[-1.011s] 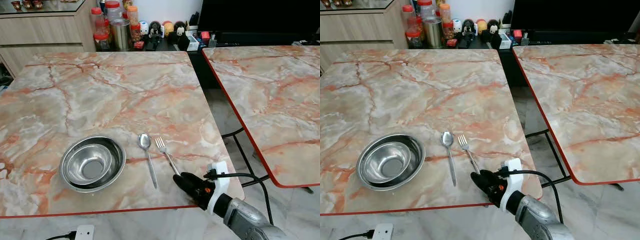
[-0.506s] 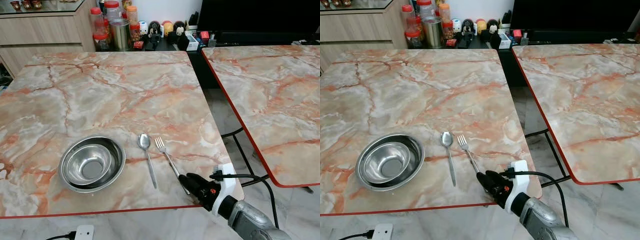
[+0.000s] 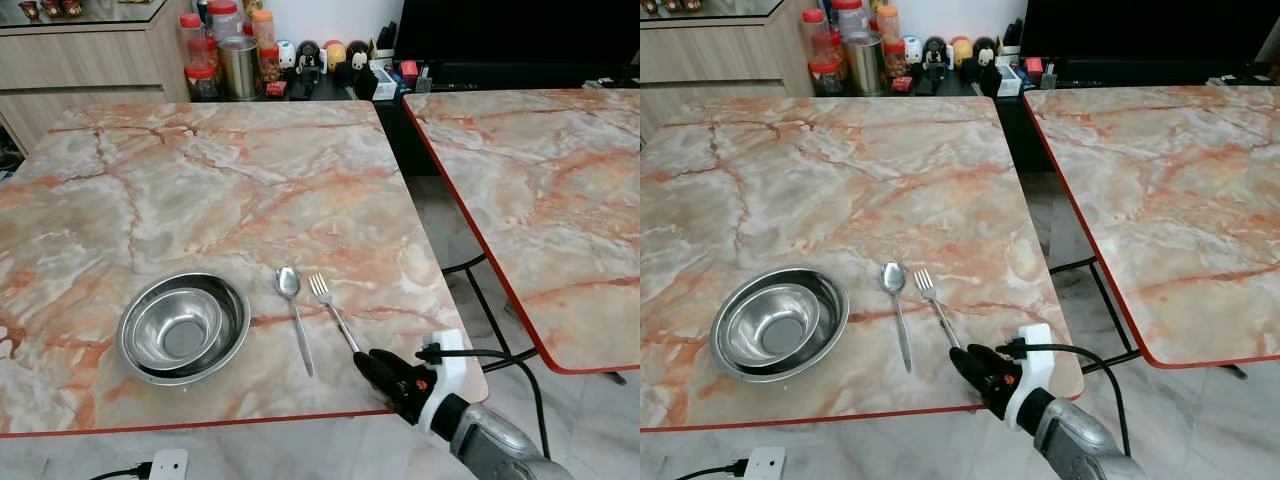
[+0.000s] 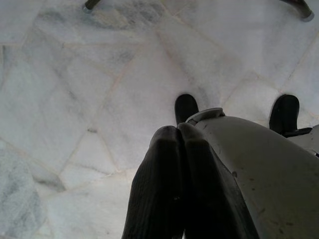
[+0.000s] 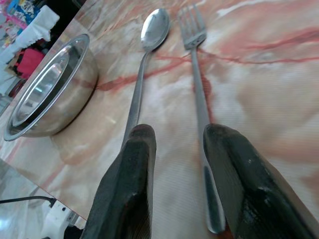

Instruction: Setting the table

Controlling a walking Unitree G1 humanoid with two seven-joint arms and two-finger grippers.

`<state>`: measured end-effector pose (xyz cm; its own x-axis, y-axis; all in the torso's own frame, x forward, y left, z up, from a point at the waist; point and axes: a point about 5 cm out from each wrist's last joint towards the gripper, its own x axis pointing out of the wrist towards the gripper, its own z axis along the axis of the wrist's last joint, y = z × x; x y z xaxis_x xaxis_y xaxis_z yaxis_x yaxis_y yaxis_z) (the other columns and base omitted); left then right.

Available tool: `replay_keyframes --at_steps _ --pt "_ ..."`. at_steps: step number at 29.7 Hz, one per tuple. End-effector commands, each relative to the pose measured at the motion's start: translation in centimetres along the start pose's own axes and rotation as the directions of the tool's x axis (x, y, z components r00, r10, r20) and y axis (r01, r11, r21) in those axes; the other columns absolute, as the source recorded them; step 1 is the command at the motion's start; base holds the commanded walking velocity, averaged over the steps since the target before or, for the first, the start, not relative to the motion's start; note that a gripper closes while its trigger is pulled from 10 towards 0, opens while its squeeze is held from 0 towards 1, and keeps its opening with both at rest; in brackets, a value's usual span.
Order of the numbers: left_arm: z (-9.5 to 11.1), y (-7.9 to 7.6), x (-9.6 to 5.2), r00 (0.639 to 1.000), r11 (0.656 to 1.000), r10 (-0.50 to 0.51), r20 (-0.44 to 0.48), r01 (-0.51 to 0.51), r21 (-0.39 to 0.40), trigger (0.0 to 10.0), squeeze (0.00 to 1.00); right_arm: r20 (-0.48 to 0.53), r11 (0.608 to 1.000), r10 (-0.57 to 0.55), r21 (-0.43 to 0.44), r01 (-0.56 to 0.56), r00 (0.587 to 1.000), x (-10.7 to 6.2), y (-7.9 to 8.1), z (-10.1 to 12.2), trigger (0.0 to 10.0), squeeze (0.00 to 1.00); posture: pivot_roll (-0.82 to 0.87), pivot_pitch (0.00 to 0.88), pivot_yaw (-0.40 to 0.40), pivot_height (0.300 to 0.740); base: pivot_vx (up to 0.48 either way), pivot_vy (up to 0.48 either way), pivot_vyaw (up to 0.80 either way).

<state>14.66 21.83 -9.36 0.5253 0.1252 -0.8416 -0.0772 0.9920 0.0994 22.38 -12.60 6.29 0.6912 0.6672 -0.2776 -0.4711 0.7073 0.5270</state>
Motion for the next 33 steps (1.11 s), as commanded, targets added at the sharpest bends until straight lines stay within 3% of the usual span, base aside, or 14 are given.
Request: replay_keyframes --at_steps 1,13,27,33 --pt "-2.3 0.4 -0.5 0.996 1.0 0.007 -0.089 -0.006 0.016 10.0 0.0 -0.002 1.0 -0.007 0.003 0.007 1.0 0.1 0.0 -0.1 10.0 0.0 -0.08 0.103 -0.021 0.74 0.0 0.0 0.0" --pt "-3.2 1.0 -0.8 0.994 1.0 0.011 -0.104 -0.01 0.01 10.0 0.0 -0.012 1.0 0.023 -0.001 -0.023 1.0 1.0 0.3 0.1 10.0 0.0 -0.08 0.1 -0.025 0.74 0.0 0.0 0.0" --pt "-2.8 0.5 -0.6 0.994 1.0 0.005 -0.107 -0.004 0.008 10.0 0.0 -0.028 0.998 0.062 -0.013 -0.062 0.998 2.2 0.8 0.2 10.0 0.0 -0.07 0.099 -0.029 0.74 0.0 0.0 0.0" --pt "-2.9 0.2 -0.6 0.994 1.0 0.0 -0.11 0.0 0.006 10.0 0.0 0.011 0.996 0.088 -0.029 -0.087 0.996 2.5 1.2 1.0 10.0 0.0 -0.07 0.096 -0.028 0.74 0.0 0.0 0.0"
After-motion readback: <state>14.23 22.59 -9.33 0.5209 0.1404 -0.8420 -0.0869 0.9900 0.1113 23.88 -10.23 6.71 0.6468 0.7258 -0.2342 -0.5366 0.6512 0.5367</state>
